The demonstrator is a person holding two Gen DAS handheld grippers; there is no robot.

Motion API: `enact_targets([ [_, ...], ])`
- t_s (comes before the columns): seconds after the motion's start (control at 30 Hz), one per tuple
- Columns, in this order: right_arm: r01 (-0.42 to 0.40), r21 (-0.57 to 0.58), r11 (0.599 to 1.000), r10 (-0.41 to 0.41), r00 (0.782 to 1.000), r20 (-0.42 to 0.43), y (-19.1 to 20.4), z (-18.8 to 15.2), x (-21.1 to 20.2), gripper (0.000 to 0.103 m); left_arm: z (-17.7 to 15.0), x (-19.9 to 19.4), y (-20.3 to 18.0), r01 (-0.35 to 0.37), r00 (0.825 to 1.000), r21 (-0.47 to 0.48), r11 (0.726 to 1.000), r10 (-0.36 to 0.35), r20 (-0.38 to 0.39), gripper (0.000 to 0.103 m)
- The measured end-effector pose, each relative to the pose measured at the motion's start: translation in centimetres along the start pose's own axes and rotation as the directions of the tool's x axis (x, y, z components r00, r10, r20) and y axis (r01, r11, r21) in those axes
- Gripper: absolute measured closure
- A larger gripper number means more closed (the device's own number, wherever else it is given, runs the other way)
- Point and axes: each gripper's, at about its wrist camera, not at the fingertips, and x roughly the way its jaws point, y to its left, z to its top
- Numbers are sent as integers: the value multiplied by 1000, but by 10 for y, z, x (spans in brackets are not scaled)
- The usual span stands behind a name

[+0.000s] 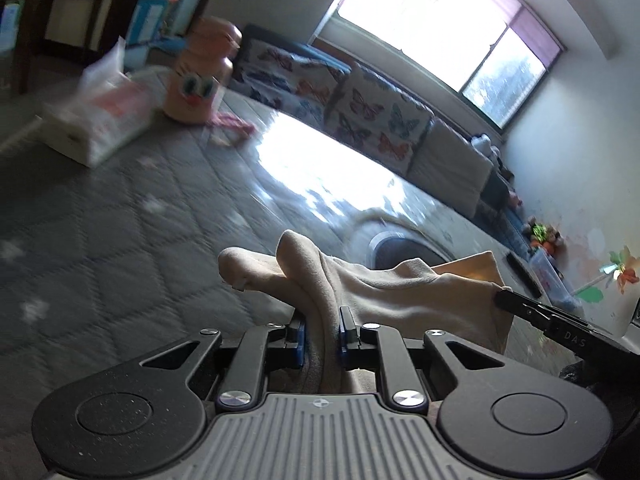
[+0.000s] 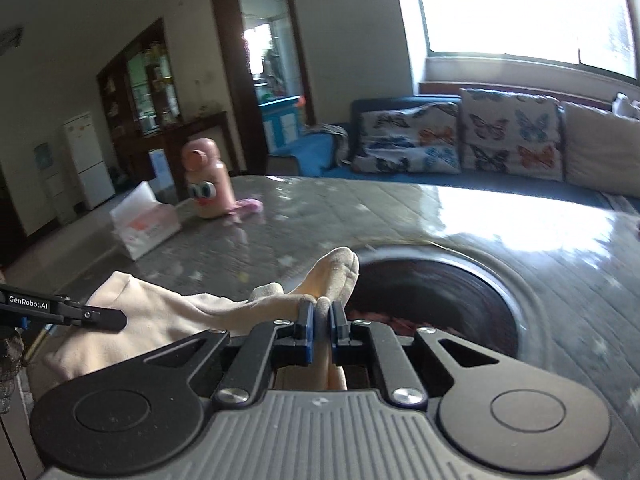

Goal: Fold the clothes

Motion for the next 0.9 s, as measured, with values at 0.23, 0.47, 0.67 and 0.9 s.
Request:
enact_targets([
  [0.23,-73,-57,996,73,997,2,43,21,32,96,20,-30,36,-63,995,-34,997,65,71,86],
  [0.47,-138,-77,987,137,990,-13,77,31,67,96,23,-45,67,-118,988,-84,989,126,92,86],
  [0.67,-160,-88,983,156,987,-45,92,30,92,96,16,-36,89,-157,985,-113,981,163,53,86],
  [0.9,-134,-93,987,125,988,-95,92,22,113,96,7,-20,101,-195,981,-109,975,196,4,86],
])
